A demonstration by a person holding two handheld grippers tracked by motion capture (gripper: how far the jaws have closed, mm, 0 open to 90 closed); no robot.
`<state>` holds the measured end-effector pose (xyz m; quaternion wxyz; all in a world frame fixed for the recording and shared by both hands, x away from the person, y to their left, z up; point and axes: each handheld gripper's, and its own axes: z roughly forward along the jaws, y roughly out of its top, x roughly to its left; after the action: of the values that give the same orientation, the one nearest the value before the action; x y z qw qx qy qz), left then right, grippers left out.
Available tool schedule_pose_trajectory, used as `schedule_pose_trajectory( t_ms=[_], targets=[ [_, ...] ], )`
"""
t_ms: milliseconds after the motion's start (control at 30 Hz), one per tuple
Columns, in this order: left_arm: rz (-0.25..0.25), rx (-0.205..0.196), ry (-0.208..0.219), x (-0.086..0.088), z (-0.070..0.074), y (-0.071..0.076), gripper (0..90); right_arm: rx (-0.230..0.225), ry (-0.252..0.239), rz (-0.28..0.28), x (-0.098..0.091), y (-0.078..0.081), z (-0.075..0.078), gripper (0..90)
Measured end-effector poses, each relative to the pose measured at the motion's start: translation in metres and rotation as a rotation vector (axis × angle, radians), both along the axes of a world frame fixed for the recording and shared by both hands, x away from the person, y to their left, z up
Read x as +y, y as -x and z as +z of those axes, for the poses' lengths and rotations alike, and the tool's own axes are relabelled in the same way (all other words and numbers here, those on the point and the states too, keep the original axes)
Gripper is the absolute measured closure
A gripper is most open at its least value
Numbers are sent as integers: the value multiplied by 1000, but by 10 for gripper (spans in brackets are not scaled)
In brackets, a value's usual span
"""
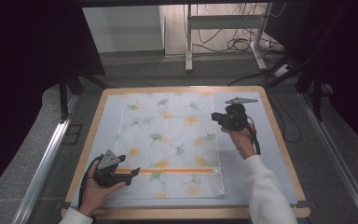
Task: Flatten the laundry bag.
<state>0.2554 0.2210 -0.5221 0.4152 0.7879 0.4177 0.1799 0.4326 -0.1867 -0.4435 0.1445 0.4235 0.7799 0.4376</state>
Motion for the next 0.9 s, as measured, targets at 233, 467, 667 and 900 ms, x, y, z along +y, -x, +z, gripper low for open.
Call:
schedule_pose_trajectory(
  t_ms=[233, 467, 667, 900],
  targets=[
    [-1, 1, -1, 0, 0, 0, 225, 53, 40, 50, 18, -1, -19, 873],
    [-2, -1, 1, 1, 0, 0, 225, 108, 98, 106, 35, 4, -42, 884],
    [-5, 1, 22, 1, 1, 0, 222, 112, 125, 172, 38, 28, -52, 886],
    [-2, 2, 13, -1, 1, 0, 223, 97, 109, 235, 27, 70, -52, 885]
  ],
)
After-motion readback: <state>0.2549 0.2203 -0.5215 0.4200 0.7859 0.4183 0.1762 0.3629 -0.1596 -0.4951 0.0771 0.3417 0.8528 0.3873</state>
